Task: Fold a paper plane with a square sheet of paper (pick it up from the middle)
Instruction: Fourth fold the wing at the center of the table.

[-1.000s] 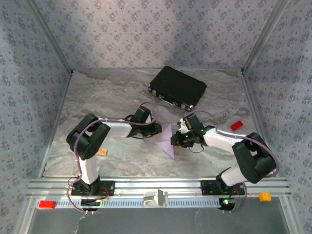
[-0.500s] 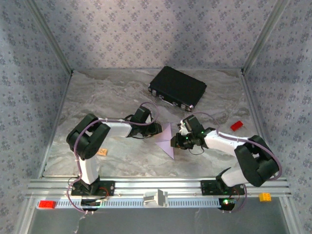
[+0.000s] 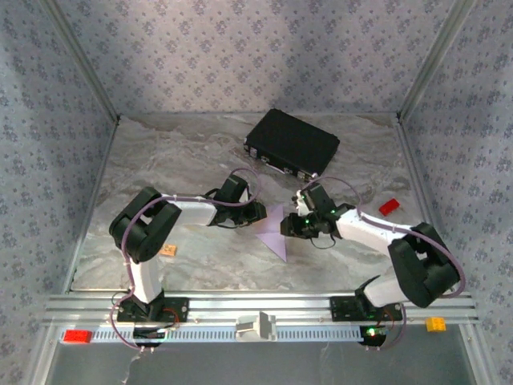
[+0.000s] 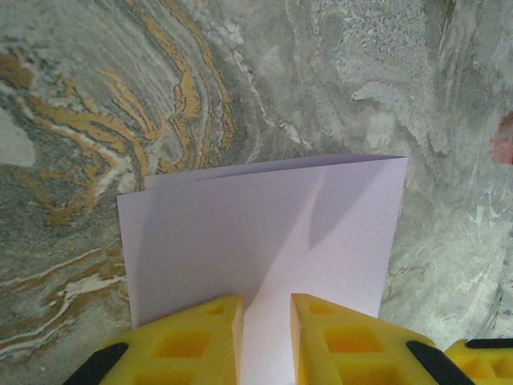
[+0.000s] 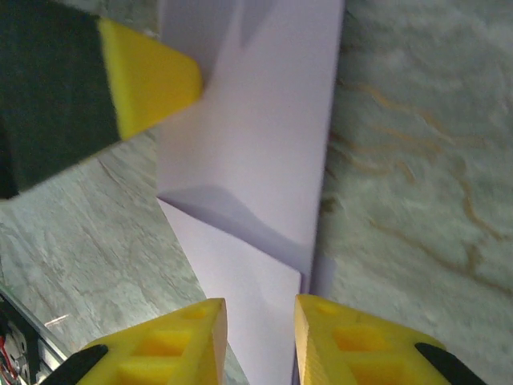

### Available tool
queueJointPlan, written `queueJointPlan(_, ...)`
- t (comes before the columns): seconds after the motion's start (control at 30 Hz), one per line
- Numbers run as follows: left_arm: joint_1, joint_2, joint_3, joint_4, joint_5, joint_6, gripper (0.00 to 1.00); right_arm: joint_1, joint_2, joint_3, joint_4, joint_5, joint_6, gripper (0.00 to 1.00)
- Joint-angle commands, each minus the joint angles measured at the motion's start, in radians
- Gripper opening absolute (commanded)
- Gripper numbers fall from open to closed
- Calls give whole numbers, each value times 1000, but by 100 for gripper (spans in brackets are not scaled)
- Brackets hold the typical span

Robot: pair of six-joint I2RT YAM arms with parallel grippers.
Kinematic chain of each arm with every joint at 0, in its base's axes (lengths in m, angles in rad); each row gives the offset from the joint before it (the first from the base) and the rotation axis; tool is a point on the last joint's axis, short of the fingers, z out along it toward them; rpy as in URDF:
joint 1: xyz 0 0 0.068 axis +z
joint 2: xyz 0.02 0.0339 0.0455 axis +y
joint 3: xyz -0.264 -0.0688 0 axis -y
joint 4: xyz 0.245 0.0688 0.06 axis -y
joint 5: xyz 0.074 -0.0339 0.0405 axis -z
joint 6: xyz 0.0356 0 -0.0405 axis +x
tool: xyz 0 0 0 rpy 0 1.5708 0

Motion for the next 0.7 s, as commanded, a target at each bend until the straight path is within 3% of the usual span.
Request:
queueJointPlan(0.0, -3, 11, -6, -25, 5, -5, 22, -3, 60, 53, -7, -22, -79, 30)
queueJointPlan(0.3, -3, 14, -6, -23, 9, -7, 22, -18, 173, 128, -23, -59, -186, 34)
queueJointPlan(0.67, -3, 11, -12, -23, 6, -7, 22, -14, 210, 110, -10, -134, -193, 32)
